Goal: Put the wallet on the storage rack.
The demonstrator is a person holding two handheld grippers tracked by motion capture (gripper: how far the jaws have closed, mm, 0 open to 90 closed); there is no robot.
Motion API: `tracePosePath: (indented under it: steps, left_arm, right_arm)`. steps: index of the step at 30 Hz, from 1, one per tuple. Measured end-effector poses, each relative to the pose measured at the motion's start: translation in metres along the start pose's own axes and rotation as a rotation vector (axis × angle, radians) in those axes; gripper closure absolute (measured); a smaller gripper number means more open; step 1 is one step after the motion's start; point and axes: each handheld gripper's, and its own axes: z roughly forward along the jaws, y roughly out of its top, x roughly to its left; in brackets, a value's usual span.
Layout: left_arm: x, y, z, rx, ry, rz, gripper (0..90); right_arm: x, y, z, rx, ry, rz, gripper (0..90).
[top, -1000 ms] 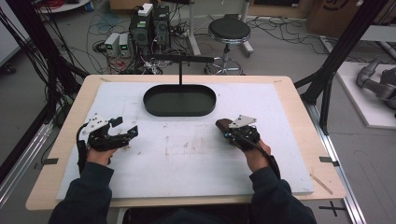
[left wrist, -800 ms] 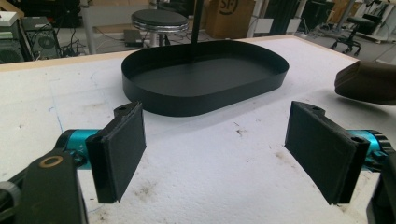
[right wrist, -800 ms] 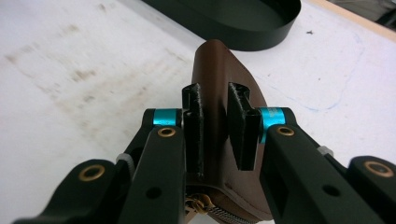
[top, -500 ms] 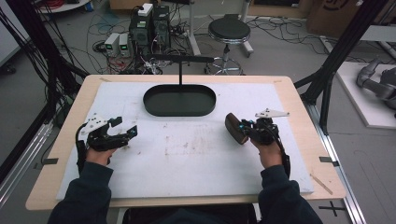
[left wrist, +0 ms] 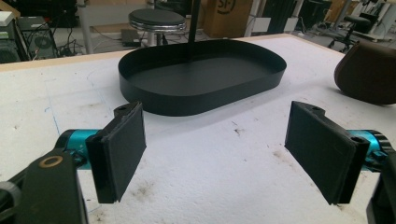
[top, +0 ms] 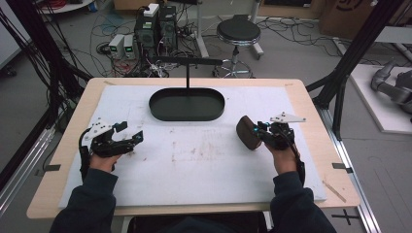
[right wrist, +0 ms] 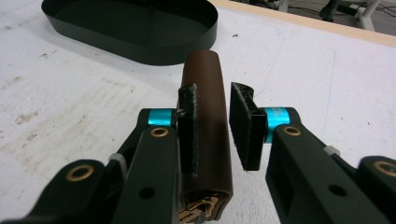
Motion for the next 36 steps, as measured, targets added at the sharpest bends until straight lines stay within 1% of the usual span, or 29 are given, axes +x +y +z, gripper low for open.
tracePosePath:
  steps: [5,11,12,13,15,16,17,19,21,22,23,24,27,28,29,30,31,32,33,34,35,36]
  left_arm:
    - [0.000,0.000,0.000,-0.003,-0.001,0.000,20.2]
    - [0.000,0.000,0.000,-0.002,-0.004,0.002,20.2]
    - [0.000,0.000,0.000,-0.003,-0.004,-0.001,20.2]
    - [0.000,0.000,0.000,-0.005,-0.004,0.000,20.2]
    - [0.000,0.000,0.000,-0.004,-0.005,0.001,20.2]
    - [-0.001,0.000,0.000,-0.004,-0.004,0.002,20.2]
    - [-0.001,0.000,0.000,-0.002,-0.006,0.002,20.2]
    - [-0.001,0.000,0.001,-0.003,-0.008,0.006,20.2]
    - [-0.002,0.000,0.001,-0.001,-0.012,0.010,20.2]
    - [-0.003,0.000,0.001,0.001,-0.012,0.011,20.2]
    - [-0.003,0.000,0.002,0.001,-0.014,0.014,20.2]
    - [-0.004,0.000,0.002,0.006,-0.014,0.018,20.2]
    - [-0.005,0.000,0.003,0.011,-0.022,0.026,20.2]
    - [-0.005,0.000,0.003,0.015,-0.025,0.028,20.2]
    - [-0.005,0.000,0.003,0.017,-0.023,0.032,20.2]
    - [-0.005,0.000,0.003,0.014,-0.025,0.031,20.2]
    - [-0.005,0.000,0.002,0.013,-0.029,0.033,20.2]
    - [-0.005,0.000,0.002,0.013,-0.029,0.035,20.2]
    - [-0.005,0.000,0.002,0.009,-0.027,0.033,20.2]
    - [-0.005,0.000,0.001,0.008,-0.027,0.029,20.2]
    - [-0.004,0.000,0.001,0.004,-0.029,0.027,20.2]
    - [-0.004,0.000,0.001,0.003,-0.028,0.027,20.2]
  right_arm:
    - [0.001,0.000,-0.001,-0.010,0.012,-0.007,70.3]
    - [0.002,0.000,-0.002,-0.012,0.009,-0.010,68.1]
    - [0.002,0.000,-0.003,-0.015,0.010,-0.013,66.0]
    - [0.003,0.001,-0.003,-0.025,0.016,-0.019,61.5]
    - [0.005,0.001,-0.004,-0.043,0.015,-0.040,45.7]
    - [0.006,0.001,-0.003,-0.053,0.016,-0.070,38.4]
    - [0.008,0.000,-0.001,-0.054,0.008,-0.086,34.0]
    - [0.011,-0.003,0.004,-0.036,0.001,-0.115,30.1]
    - [0.013,-0.005,0.009,-0.005,0.009,-0.124,27.2]
    - [0.015,-0.007,0.013,0.010,0.008,-0.133,27.1]
    - [0.017,-0.009,0.020,0.040,0.014,-0.147,27.1]
    - [0.017,-0.009,0.020,0.040,0.014,-0.147,27.1]
    - [0.019,-0.012,0.030,0.090,0.027,-0.162,29.5]
    - [0.020,-0.013,0.034,0.117,0.027,-0.168,34.9]
    - [0.020,-0.013,0.035,0.132,0.033,-0.170,37.0]
    - [0.020,-0.013,0.036,0.139,0.033,-0.171,40.6]
    - [0.020,-0.013,0.036,0.146,0.031,-0.171,47.2]
    - [0.020,-0.013,0.036,0.146,0.031,-0.171,47.2]
    - [0.019,-0.013,0.035,0.146,0.035,-0.171,53.0]
    - [0.018,-0.012,0.034,0.141,0.041,-0.164,56.9]
    - [0.018,-0.011,0.032,0.137,0.045,-0.159,60.6]
    - [0.018,-0.010,0.031,0.137,0.040,-0.161,62.1]
